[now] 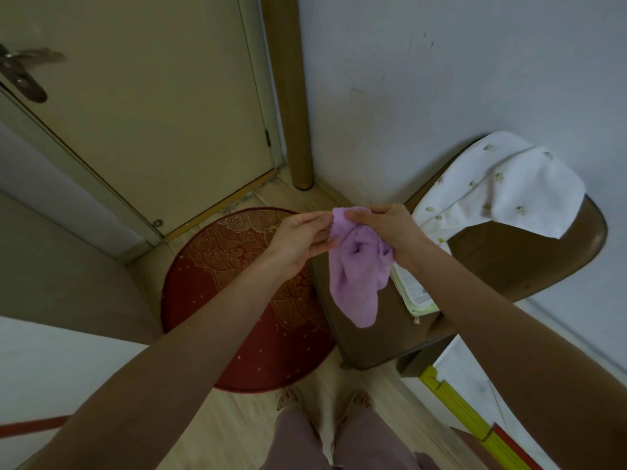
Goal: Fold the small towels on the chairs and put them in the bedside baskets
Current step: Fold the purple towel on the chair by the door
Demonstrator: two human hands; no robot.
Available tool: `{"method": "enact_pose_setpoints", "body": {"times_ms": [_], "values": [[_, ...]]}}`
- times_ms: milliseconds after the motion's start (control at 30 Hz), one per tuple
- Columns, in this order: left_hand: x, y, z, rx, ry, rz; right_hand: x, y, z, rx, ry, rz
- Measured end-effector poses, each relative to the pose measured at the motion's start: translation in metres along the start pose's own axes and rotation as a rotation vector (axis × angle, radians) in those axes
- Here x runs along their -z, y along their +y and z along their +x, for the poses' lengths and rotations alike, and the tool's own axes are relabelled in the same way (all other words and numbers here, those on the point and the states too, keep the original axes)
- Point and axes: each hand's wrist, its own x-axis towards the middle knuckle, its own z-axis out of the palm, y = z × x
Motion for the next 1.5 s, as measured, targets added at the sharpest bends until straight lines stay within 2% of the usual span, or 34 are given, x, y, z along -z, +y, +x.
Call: {"method": "enact_pose_setpoints", "body": {"times_ms": [67, 200, 367, 533, 633, 767, 967, 1167, 1333, 1500], "values": [[-0.002, -0.001, -0.001, 0.017, -0.007, -0.069, -0.001, 0.003, 0.001, 0.020, 0.057, 0.013], [-0.002, -0.001, -0.003, 0.008, -0.041, -0.151, -0.001, 0.006, -0.001, 0.076, 0.055, -0.059], [-0.003, 0.000, -0.004, 0.002, -0.099, -0.168, -0.002, 0.008, 0.000, 0.139, 0.075, -0.180], [-0.001, -0.004, -0.003, -0.051, -0.130, -0.067, -0.002, 0.014, 0.002, 0.145, 0.099, -0.122], [-0.004, -0.008, 0.001, -0.115, 0.008, 0.024, -0.003, 0.016, 0.002, 0.176, 0.071, -0.152], [0.005, -0.009, 0.019, -0.151, 0.199, 0.106, 0.011, 0.018, 0.003, 0.185, 0.131, -0.125], [0.042, -0.019, 0.043, -0.216, 0.476, 0.251, 0.070, 0.046, 0.000, 0.070, 0.061, -0.300], [0.064, -0.027, 0.056, -0.188, 0.697, 0.454, 0.105, 0.079, 0.001, -0.004, 0.169, -0.246], [0.072, -0.030, 0.063, -0.183, 0.690, 0.552, 0.114, 0.097, -0.002, 0.001, 0.365, -0.116], [0.061, -0.037, 0.061, -0.204, 0.594, 0.571, 0.104, 0.107, 0.002, -0.028, 0.521, 0.031]]}}
